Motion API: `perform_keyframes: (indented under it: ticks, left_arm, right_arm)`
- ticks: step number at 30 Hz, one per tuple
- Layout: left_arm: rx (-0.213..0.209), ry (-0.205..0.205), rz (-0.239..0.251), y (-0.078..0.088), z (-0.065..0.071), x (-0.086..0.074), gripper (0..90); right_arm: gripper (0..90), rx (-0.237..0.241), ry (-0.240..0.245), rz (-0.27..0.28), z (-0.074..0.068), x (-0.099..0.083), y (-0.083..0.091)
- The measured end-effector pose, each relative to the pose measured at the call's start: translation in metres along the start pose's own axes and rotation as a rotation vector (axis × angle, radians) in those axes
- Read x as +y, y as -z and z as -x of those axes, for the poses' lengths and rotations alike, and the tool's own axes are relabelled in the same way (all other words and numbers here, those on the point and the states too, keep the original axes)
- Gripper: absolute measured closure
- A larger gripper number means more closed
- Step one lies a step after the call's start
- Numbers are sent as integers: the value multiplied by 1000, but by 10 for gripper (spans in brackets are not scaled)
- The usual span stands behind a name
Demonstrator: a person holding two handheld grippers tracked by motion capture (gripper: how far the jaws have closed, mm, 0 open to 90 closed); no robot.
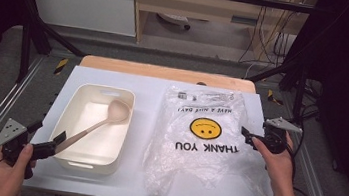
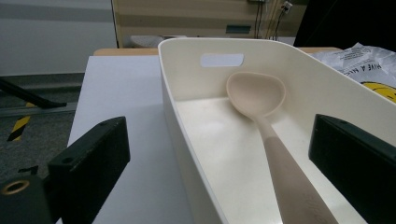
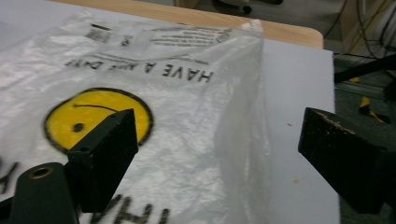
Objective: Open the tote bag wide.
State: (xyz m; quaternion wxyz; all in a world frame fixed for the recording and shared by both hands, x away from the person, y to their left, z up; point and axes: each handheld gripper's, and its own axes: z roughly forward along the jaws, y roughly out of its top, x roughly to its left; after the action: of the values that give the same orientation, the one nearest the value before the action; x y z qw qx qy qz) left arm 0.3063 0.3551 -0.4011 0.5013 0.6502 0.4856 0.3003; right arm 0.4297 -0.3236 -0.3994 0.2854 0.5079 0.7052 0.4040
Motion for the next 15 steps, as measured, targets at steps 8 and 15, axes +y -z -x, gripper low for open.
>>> perform_keyframes:
  ticks: [8, 15]
  left_arm:
    - [5, 6, -4, 0, 0, -1, 41]
    - [7, 12, -8, -1, 0, -1, 39]
  right_arm:
    - [209, -10, -1, -59, 17, -10, -32]
    - [385, 6, -46, -124, 28, -27, -47]
